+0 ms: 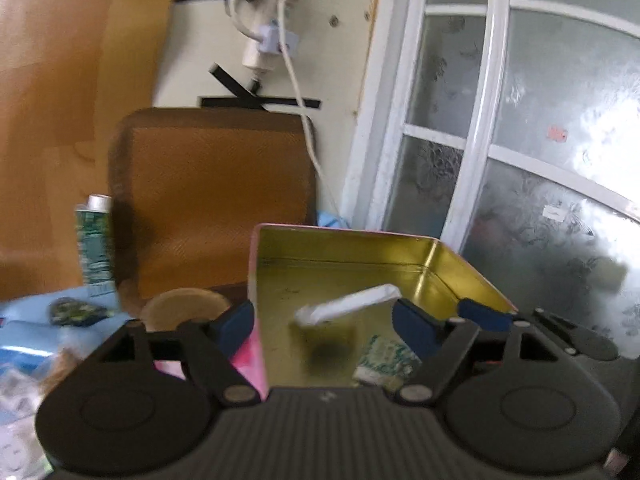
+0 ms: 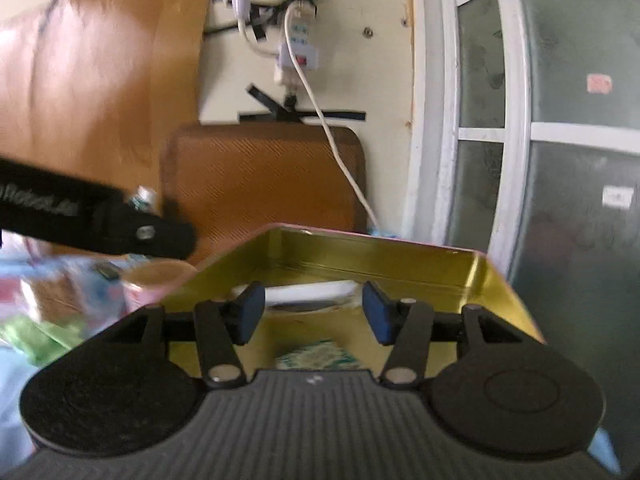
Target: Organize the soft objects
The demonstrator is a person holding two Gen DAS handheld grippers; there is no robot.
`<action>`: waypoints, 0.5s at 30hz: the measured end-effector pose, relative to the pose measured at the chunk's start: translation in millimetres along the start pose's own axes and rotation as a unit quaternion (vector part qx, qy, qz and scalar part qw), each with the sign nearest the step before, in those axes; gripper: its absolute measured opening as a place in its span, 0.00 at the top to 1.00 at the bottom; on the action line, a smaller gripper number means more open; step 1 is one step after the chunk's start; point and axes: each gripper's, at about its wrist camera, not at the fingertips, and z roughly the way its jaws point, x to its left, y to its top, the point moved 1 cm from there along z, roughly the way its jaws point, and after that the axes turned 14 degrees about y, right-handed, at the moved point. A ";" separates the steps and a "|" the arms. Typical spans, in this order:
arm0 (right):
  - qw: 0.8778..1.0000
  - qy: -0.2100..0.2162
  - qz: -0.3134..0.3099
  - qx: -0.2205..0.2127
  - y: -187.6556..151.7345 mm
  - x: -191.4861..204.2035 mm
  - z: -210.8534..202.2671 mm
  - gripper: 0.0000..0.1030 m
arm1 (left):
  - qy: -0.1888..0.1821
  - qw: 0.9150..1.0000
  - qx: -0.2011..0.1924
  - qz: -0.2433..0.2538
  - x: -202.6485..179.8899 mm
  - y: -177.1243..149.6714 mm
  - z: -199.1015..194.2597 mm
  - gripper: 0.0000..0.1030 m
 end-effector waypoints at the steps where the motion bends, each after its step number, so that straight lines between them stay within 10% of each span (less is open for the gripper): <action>1: 1.000 0.008 0.002 -0.010 -2.5 4.6 -6.0 0.45 | 0.004 1.000 -0.006 -0.001 10.5 -4.7 -8.9 0.23; 6: 0.991 0.123 0.025 -0.048 -15.2 49.4 -26.6 0.45 | 0.040 0.999 -0.011 -0.020 73.1 -38.2 -47.7 0.23; 15: 0.971 0.234 -0.017 0.039 -29.3 146.2 13.1 0.45 | 0.190 0.977 0.027 -0.095 188.5 -108.9 -94.8 0.23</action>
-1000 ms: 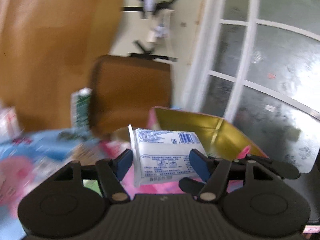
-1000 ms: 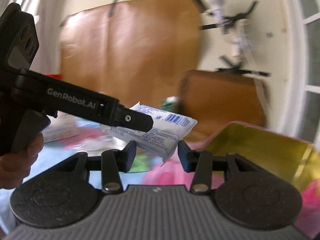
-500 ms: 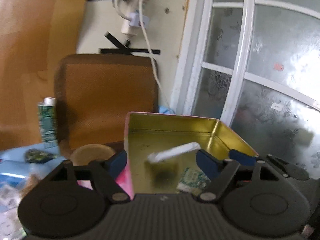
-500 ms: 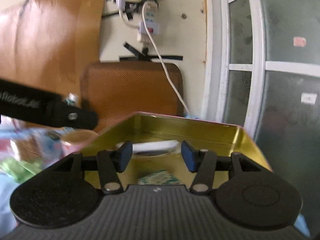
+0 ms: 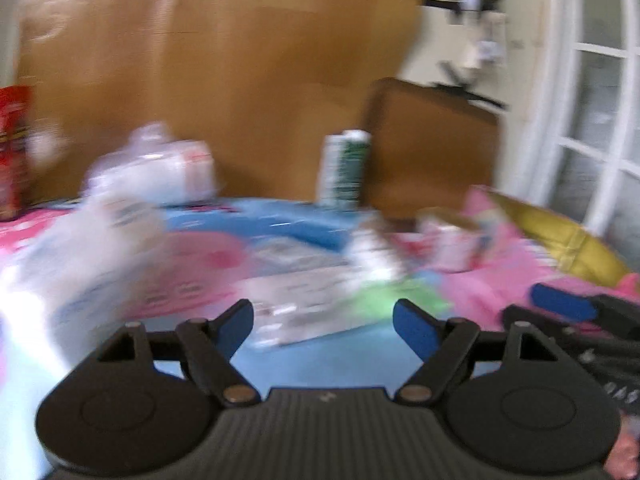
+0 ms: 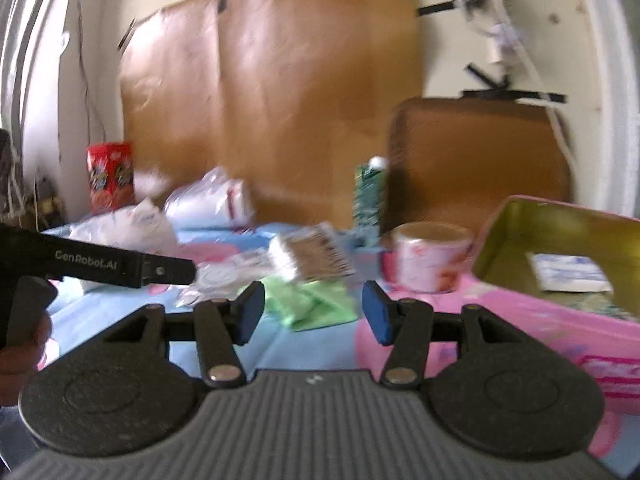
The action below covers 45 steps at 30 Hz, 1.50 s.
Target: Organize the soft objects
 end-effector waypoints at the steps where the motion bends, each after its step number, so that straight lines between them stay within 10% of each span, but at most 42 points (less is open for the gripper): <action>1: 1.000 -0.002 0.001 0.005 0.4 2.9 7.2 0.45 | 0.011 1.000 0.000 -0.004 8.3 -3.1 0.4 0.23; 11: 0.997 -0.063 0.015 0.042 -7.8 1.6 35.4 0.32 | -0.018 1.000 0.003 -0.023 22.0 -14.9 6.0 0.22; 23: 0.991 -0.009 0.115 0.067 -12.4 -21.7 46.0 0.32 | -0.041 0.998 0.001 -0.053 31.4 -14.9 7.8 0.15; 45: 0.991 -0.001 0.121 0.055 -11.5 -21.0 39.8 0.31 | -0.039 0.998 0.000 -0.053 30.9 -15.0 7.4 0.14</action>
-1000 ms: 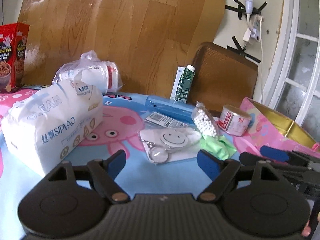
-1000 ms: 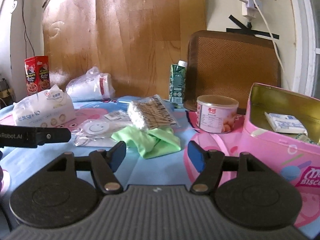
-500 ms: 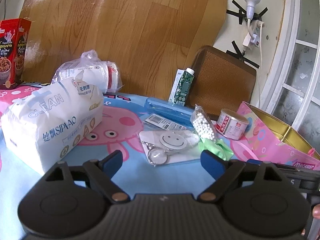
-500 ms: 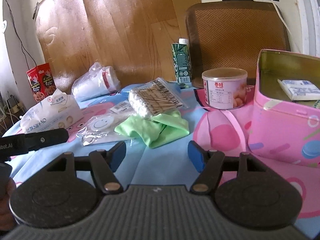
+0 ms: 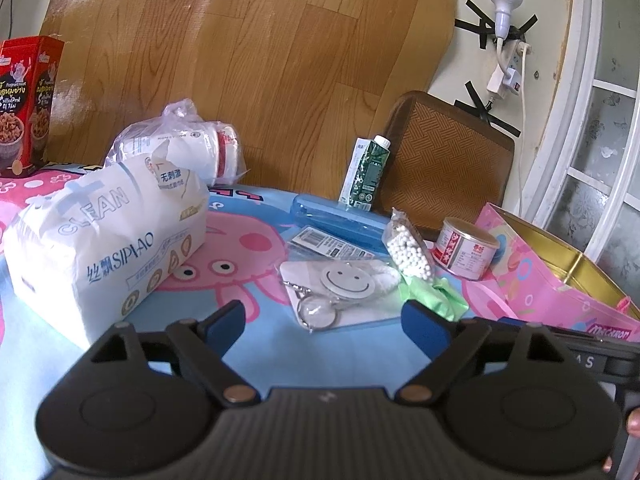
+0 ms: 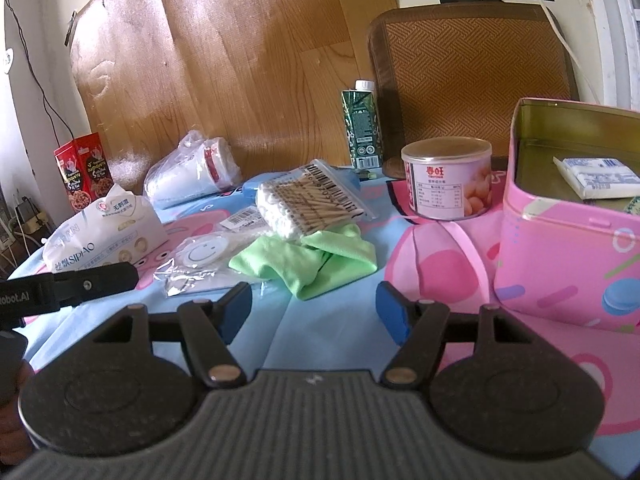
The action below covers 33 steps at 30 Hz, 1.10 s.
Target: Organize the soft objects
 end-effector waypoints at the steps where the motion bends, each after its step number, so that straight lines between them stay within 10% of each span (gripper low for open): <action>1: 1.000 0.000 0.000 0.000 0.1 0.0 0.1 0.31 | 0.000 1.000 0.000 0.000 0.0 -0.1 -0.1 0.14; 33: 1.000 0.000 -0.001 0.001 1.0 0.5 0.5 0.31 | -0.007 1.000 -0.002 0.001 -1.5 -0.7 -2.0 0.14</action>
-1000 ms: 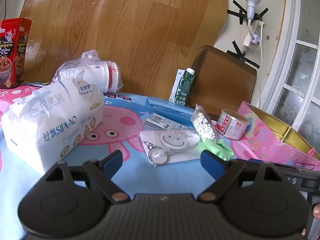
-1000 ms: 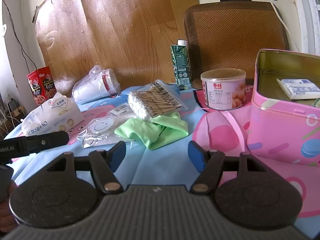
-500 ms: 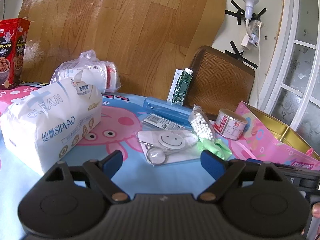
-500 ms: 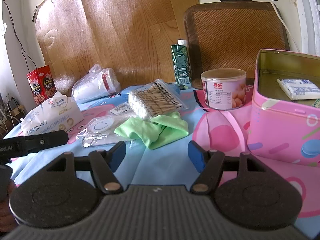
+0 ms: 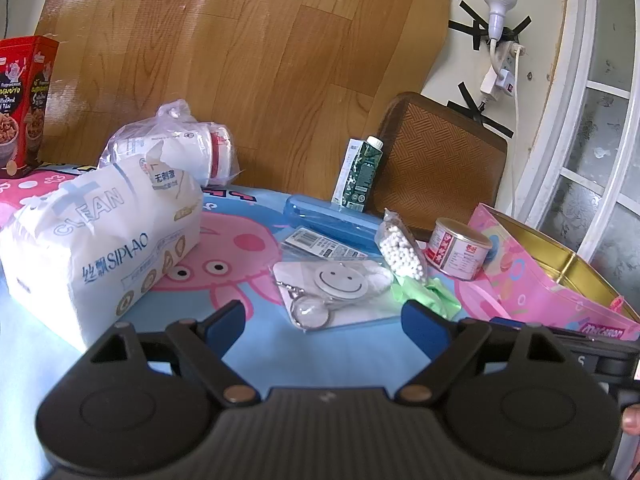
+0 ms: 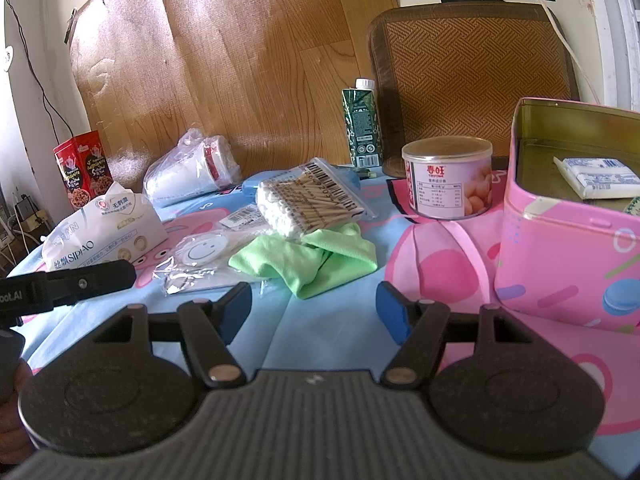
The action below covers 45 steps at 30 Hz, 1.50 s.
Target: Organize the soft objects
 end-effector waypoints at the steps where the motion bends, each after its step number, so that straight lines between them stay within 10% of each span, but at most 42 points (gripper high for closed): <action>1: 1.000 0.000 0.000 0.000 0.0 -0.2 -0.2 0.31 | 0.000 1.000 0.000 0.001 -0.8 -0.2 -0.2 0.15; 35: 1.000 0.000 -0.005 0.011 -1.1 2.6 3.5 0.27 | -0.008 1.000 0.003 -0.007 1.2 0.0 0.3 0.15; 45: 0.997 -0.001 -0.072 0.036 19.7 4.8 35.9 0.10 | -0.016 0.999 0.006 -0.027 9.8 1.8 1.4 0.15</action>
